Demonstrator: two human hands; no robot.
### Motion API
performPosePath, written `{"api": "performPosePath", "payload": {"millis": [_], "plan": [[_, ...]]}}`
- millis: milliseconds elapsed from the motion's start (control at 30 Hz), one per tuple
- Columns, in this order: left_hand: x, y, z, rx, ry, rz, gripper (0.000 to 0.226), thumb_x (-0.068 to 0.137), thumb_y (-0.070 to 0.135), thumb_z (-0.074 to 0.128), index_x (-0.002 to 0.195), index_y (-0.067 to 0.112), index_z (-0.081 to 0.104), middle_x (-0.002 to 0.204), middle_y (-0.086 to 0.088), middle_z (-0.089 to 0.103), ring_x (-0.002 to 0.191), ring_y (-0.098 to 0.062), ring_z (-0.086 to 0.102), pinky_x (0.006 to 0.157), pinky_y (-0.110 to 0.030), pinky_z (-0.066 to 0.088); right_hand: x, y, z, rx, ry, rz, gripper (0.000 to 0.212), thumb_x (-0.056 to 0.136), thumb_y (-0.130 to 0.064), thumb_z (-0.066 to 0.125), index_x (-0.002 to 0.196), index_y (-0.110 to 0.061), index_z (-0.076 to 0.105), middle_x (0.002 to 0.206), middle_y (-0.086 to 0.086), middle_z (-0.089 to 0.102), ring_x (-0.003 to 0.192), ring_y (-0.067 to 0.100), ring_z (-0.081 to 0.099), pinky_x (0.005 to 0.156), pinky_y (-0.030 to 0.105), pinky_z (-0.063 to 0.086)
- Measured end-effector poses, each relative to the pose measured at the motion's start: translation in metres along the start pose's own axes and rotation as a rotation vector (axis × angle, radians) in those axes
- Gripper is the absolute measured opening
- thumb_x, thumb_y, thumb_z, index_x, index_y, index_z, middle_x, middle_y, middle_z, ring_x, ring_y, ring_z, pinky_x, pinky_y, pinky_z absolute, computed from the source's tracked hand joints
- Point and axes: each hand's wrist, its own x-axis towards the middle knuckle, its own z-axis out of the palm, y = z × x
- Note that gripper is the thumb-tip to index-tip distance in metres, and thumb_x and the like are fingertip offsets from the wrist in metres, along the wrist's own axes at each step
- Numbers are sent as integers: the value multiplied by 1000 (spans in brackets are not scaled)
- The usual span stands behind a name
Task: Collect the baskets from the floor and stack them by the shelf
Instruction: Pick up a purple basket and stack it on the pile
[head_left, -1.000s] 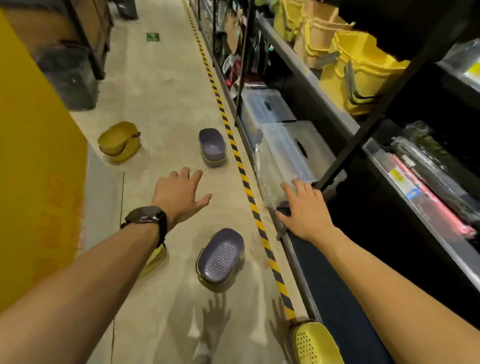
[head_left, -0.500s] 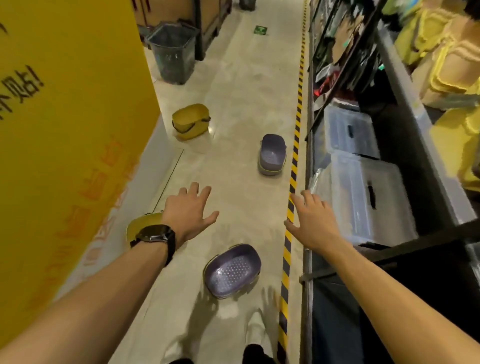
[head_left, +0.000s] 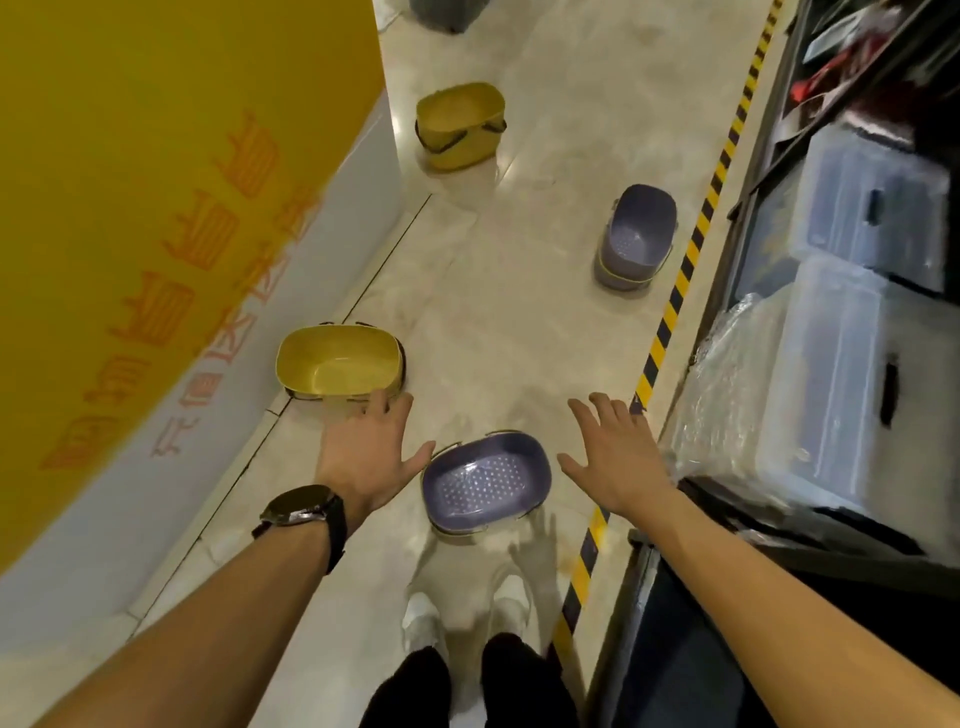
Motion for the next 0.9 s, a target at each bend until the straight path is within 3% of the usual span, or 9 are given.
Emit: {"api": "performPosePath", "payload": {"millis": [333, 533, 700, 800, 867, 900], "plan": [[60, 5, 253, -78, -93, -144, 76, 93, 69, 33, 150, 20, 30, 135, -5, 48, 113, -28, 56, 74, -38, 46, 94, 20, 235, 4, -73, 4, 76, 92, -58, 49, 152, -18, 24, 153, 10, 34, 135, 32, 38, 105, 45, 37], [102, 9, 394, -158, -143, -201, 76, 94, 68, 37, 150, 18, 28, 136, -6, 48, 112, -30, 56, 75, -40, 47, 156, 38, 360, 60, -22, 0, 80, 89, -52, 56, 151, -11, 26, 141, 14, 44, 121, 35, 47, 90, 46, 44], [124, 14, 469, -237, -133, -251, 76, 94, 70, 33, 149, 18, 32, 137, -7, 51, 108, -32, 60, 75, -39, 45, 190, 50, 428, 260, 24, 74, 84, 90, -48, 59, 154, -13, 17, 138, 16, 42, 118, 37, 47, 85, 48, 48], [131, 22, 498, -399, -100, -368, 75, 92, 75, 27, 143, 22, 42, 127, -6, 62, 102, -34, 64, 78, -41, 49, 201, 52, 456, 591, 128, 156, 70, 94, -48, 56, 151, -20, 26, 136, 5, 47, 122, 28, 48, 92, 37, 47], [131, 33, 511, -556, -67, -458, 75, 91, 78, 21, 132, 23, 53, 112, -5, 69, 89, -32, 63, 72, -39, 46, 205, 47, 469, 806, 239, 136, 43, 97, -45, 51, 136, -28, 44, 121, -14, 55, 114, 14, 52, 92, 20, 41], [130, 39, 515, -649, -42, -510, 75, 90, 78, 19, 125, 23, 57, 106, -5, 70, 82, -29, 60, 69, -37, 43, 207, 43, 474, 870, 282, 165, 32, 99, -44, 48, 127, -29, 51, 113, -16, 55, 109, 11, 52, 90, 21, 40]]}}
